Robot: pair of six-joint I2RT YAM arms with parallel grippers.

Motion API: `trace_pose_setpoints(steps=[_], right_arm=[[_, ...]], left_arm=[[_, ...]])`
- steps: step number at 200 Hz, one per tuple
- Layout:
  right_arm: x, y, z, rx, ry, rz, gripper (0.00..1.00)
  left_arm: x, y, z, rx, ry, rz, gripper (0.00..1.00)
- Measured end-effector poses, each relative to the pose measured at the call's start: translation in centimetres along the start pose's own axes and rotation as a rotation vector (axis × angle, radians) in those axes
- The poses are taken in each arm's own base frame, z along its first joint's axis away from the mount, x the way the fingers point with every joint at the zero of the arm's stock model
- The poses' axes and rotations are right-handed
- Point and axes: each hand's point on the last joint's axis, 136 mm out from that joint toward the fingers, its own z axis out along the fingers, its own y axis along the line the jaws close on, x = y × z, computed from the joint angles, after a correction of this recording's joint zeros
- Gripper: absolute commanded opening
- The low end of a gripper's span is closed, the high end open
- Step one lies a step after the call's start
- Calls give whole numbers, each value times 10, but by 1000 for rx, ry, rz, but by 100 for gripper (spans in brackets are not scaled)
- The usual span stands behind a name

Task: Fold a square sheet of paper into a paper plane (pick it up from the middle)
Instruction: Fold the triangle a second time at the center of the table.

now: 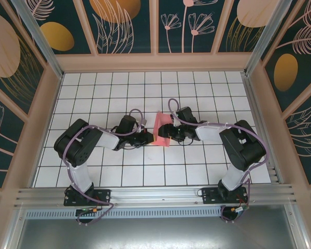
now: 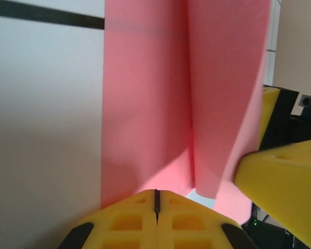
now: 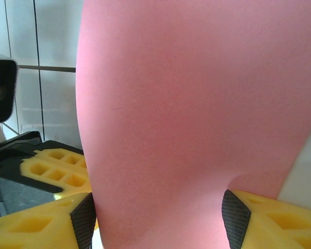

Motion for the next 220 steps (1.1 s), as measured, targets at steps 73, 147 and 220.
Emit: trace_pose_setpoints(steps=[73,147,220], right_arm=[[1,6,-2,-31,10,0,74],[11,-9,-2,32,36,54,45],[12,-20,0,89,43,73,34]], left_arm=[[0,1,1,2,3,1,6],[0,-6,1,36,8,19,4],[-6,-29,-1,129,-3,51,6]])
